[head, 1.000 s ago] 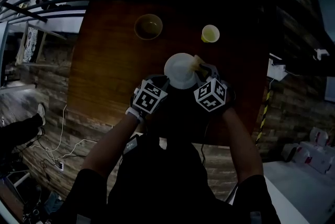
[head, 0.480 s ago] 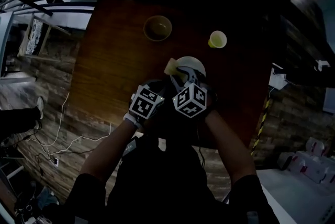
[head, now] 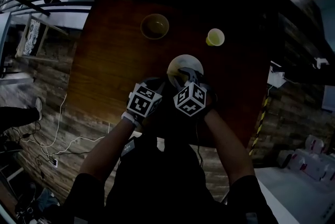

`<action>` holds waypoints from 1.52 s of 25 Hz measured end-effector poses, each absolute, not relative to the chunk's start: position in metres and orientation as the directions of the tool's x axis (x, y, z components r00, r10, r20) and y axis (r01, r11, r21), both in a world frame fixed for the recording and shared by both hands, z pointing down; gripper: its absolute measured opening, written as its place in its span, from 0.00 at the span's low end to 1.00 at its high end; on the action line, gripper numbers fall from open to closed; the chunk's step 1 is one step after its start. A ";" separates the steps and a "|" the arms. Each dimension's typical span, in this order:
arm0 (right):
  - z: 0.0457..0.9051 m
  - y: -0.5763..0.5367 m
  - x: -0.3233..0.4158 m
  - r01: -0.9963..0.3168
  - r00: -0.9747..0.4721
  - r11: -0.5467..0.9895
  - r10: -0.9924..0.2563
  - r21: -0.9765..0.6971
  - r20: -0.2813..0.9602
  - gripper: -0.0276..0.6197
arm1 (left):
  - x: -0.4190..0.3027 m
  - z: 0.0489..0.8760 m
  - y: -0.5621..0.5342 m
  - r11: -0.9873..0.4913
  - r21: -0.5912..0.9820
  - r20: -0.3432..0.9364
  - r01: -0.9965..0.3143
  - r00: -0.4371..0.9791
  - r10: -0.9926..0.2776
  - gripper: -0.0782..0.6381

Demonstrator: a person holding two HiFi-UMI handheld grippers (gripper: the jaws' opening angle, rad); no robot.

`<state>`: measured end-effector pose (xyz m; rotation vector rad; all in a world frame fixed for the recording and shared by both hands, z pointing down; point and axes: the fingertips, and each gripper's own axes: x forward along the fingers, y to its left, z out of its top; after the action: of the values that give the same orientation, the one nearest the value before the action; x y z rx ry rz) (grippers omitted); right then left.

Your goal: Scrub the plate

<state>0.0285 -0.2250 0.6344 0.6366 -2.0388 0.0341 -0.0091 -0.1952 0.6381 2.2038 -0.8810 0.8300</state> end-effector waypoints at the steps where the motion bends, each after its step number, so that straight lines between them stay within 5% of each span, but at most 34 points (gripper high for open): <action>1: 0.635 -0.224 0.036 -0.459 -0.389 0.858 -0.427 0.229 0.816 0.24 | -0.005 0.638 -0.196 -0.594 0.304 0.730 -0.744 0.583 -0.356 0.16; 13: 0.626 -0.219 0.119 -0.576 -0.300 0.774 -0.499 0.263 0.813 0.24 | 0.024 0.649 -0.202 -0.654 0.275 0.757 -0.704 0.578 -0.304 0.16; 18: 0.607 -0.233 0.094 -0.610 -0.359 0.756 -0.533 0.240 0.766 0.24 | 0.021 0.649 -0.203 -0.641 0.282 0.756 -0.714 0.576 -0.310 0.16; 27: 0.619 -0.231 0.015 -0.565 -0.472 0.816 -0.441 0.123 0.763 0.24 | 0.021 0.652 -0.201 -0.635 0.298 0.757 -0.713 0.582 -0.298 0.16; 38: 0.638 -0.202 0.074 -0.445 -0.359 0.866 -0.408 0.231 0.839 0.24 | 0.019 0.653 -0.205 -0.633 0.294 0.755 -0.716 0.580 -0.306 0.16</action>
<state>0.0736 -0.2024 0.6384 0.6246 -1.9897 0.0435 0.0187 -0.2046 0.6528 2.2207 -0.8106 0.9059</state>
